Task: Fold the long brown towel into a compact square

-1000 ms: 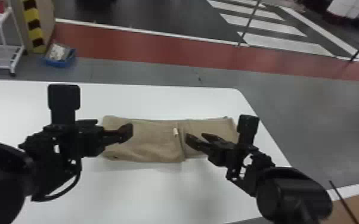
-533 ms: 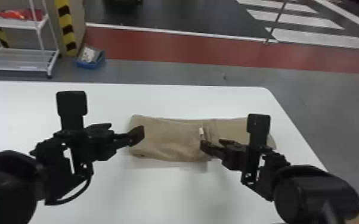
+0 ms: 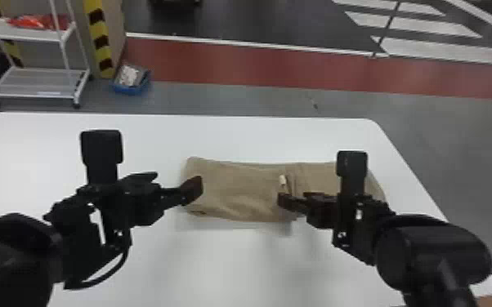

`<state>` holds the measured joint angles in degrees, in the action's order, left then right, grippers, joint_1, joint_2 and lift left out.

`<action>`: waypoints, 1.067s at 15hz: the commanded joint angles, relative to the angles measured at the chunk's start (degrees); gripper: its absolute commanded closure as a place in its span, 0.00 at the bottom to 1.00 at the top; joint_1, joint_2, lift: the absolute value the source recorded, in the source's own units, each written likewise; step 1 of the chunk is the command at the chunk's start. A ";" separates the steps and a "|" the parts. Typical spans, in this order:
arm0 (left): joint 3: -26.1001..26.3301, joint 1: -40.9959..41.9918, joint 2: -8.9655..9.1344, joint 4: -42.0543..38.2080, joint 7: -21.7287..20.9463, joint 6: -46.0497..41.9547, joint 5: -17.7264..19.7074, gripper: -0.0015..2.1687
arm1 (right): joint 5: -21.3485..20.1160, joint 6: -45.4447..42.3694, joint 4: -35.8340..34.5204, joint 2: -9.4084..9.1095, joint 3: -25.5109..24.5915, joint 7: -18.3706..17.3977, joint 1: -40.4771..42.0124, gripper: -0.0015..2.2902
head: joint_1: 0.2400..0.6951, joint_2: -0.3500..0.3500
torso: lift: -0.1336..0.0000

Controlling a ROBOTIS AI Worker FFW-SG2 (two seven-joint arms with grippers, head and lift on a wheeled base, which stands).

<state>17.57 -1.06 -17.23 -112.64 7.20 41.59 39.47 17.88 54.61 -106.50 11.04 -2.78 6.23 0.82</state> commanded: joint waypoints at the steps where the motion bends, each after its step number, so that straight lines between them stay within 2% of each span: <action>1: -0.34 0.00 -0.18 -0.12 0.01 0.03 -0.01 0.01 | 0.05 0.02 2.61 0.04 0.14 0.01 -1.61 0.18 | 1.00 0.23 | 0.10; 3: -0.51 0.00 -0.35 -0.12 0.01 0.03 0.08 0.01 | 0.14 0.02 3.93 0.04 0.41 0.28 -2.76 0.23 | 1.00 0.23 | 0.10; 9: -0.51 0.18 -0.35 -0.74 -0.08 0.03 -0.18 0.01 | 0.40 -0.16 5.95 0.04 1.64 0.80 -4.95 0.27 | 1.00 0.25 | 0.10; 10: -0.60 0.09 -0.35 -0.74 -0.08 0.03 -0.10 0.01 | 0.49 0.72 6.04 0.04 1.55 0.89 -5.39 0.34 | 1.00 0.26 | 0.10; 13: -1.22 0.18 -0.35 -0.74 -0.52 0.03 0.25 0.01 | 0.75 1.78 5.95 0.04 1.20 1.24 -5.66 0.34 | 1.00 0.26 | 0.10; 14: -1.22 0.18 -0.35 -0.74 -0.52 0.03 0.25 0.01 | 0.93 2.48 5.95 0.04 0.93 1.42 -5.66 0.42 | 1.00 0.26 | 0.10; 16: -1.22 0.18 -0.35 -0.74 -0.52 0.03 0.25 0.01 | 2.25 2.48 5.25 0.04 0.85 1.68 -5.04 0.49 | 1.00 0.26 | 0.10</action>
<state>16.35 -0.88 -17.58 -113.38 6.66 41.62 39.72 19.13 56.97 -100.63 11.08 -1.84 7.81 -4.72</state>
